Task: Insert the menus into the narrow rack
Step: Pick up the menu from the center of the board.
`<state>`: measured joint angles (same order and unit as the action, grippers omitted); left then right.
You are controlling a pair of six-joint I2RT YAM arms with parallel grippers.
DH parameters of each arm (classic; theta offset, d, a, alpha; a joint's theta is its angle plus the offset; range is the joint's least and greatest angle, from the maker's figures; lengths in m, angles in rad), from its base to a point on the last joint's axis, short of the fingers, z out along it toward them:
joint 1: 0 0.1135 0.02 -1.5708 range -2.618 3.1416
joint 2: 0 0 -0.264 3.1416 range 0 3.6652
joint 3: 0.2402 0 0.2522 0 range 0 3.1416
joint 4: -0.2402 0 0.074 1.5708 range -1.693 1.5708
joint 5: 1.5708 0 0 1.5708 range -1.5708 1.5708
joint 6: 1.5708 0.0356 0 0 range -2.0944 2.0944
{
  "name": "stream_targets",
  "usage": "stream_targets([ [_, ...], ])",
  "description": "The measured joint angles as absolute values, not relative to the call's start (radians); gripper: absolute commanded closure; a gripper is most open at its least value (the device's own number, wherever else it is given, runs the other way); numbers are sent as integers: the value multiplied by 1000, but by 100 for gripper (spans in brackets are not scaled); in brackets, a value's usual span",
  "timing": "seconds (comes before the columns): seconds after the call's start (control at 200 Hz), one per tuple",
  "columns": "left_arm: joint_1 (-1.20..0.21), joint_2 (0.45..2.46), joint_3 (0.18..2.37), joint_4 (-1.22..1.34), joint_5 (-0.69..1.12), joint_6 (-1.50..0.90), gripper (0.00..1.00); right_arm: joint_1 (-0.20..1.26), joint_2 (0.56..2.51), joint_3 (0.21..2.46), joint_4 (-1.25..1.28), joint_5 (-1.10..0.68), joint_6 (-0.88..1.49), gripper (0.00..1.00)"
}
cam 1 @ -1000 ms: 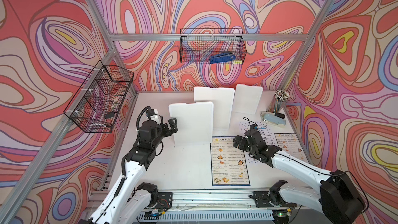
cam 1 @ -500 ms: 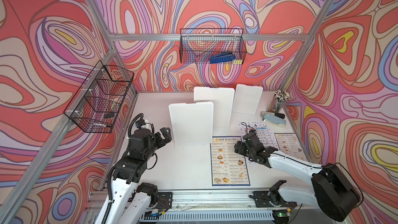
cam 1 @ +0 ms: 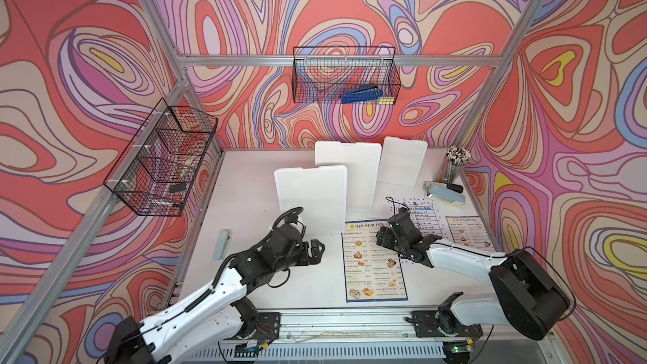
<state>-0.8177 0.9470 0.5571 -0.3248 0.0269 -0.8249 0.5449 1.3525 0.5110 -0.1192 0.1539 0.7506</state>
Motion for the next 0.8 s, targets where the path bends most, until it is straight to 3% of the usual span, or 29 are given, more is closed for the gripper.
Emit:
stream_targets([
  [0.11,-904,1142,575,-230,-3,-862,12,550,1337,509,-145,152,754,22],
  [0.33,-945,1410,674,-110,-28,-921,14,553,1305,504,-195,163,758,21],
  [0.626,-946,1525,714,-30,-20,-946,18,572,1271,504,-234,176,758,22],
  [0.796,-946,1558,728,1,-10,-952,25,586,1284,504,-224,169,758,22],
])
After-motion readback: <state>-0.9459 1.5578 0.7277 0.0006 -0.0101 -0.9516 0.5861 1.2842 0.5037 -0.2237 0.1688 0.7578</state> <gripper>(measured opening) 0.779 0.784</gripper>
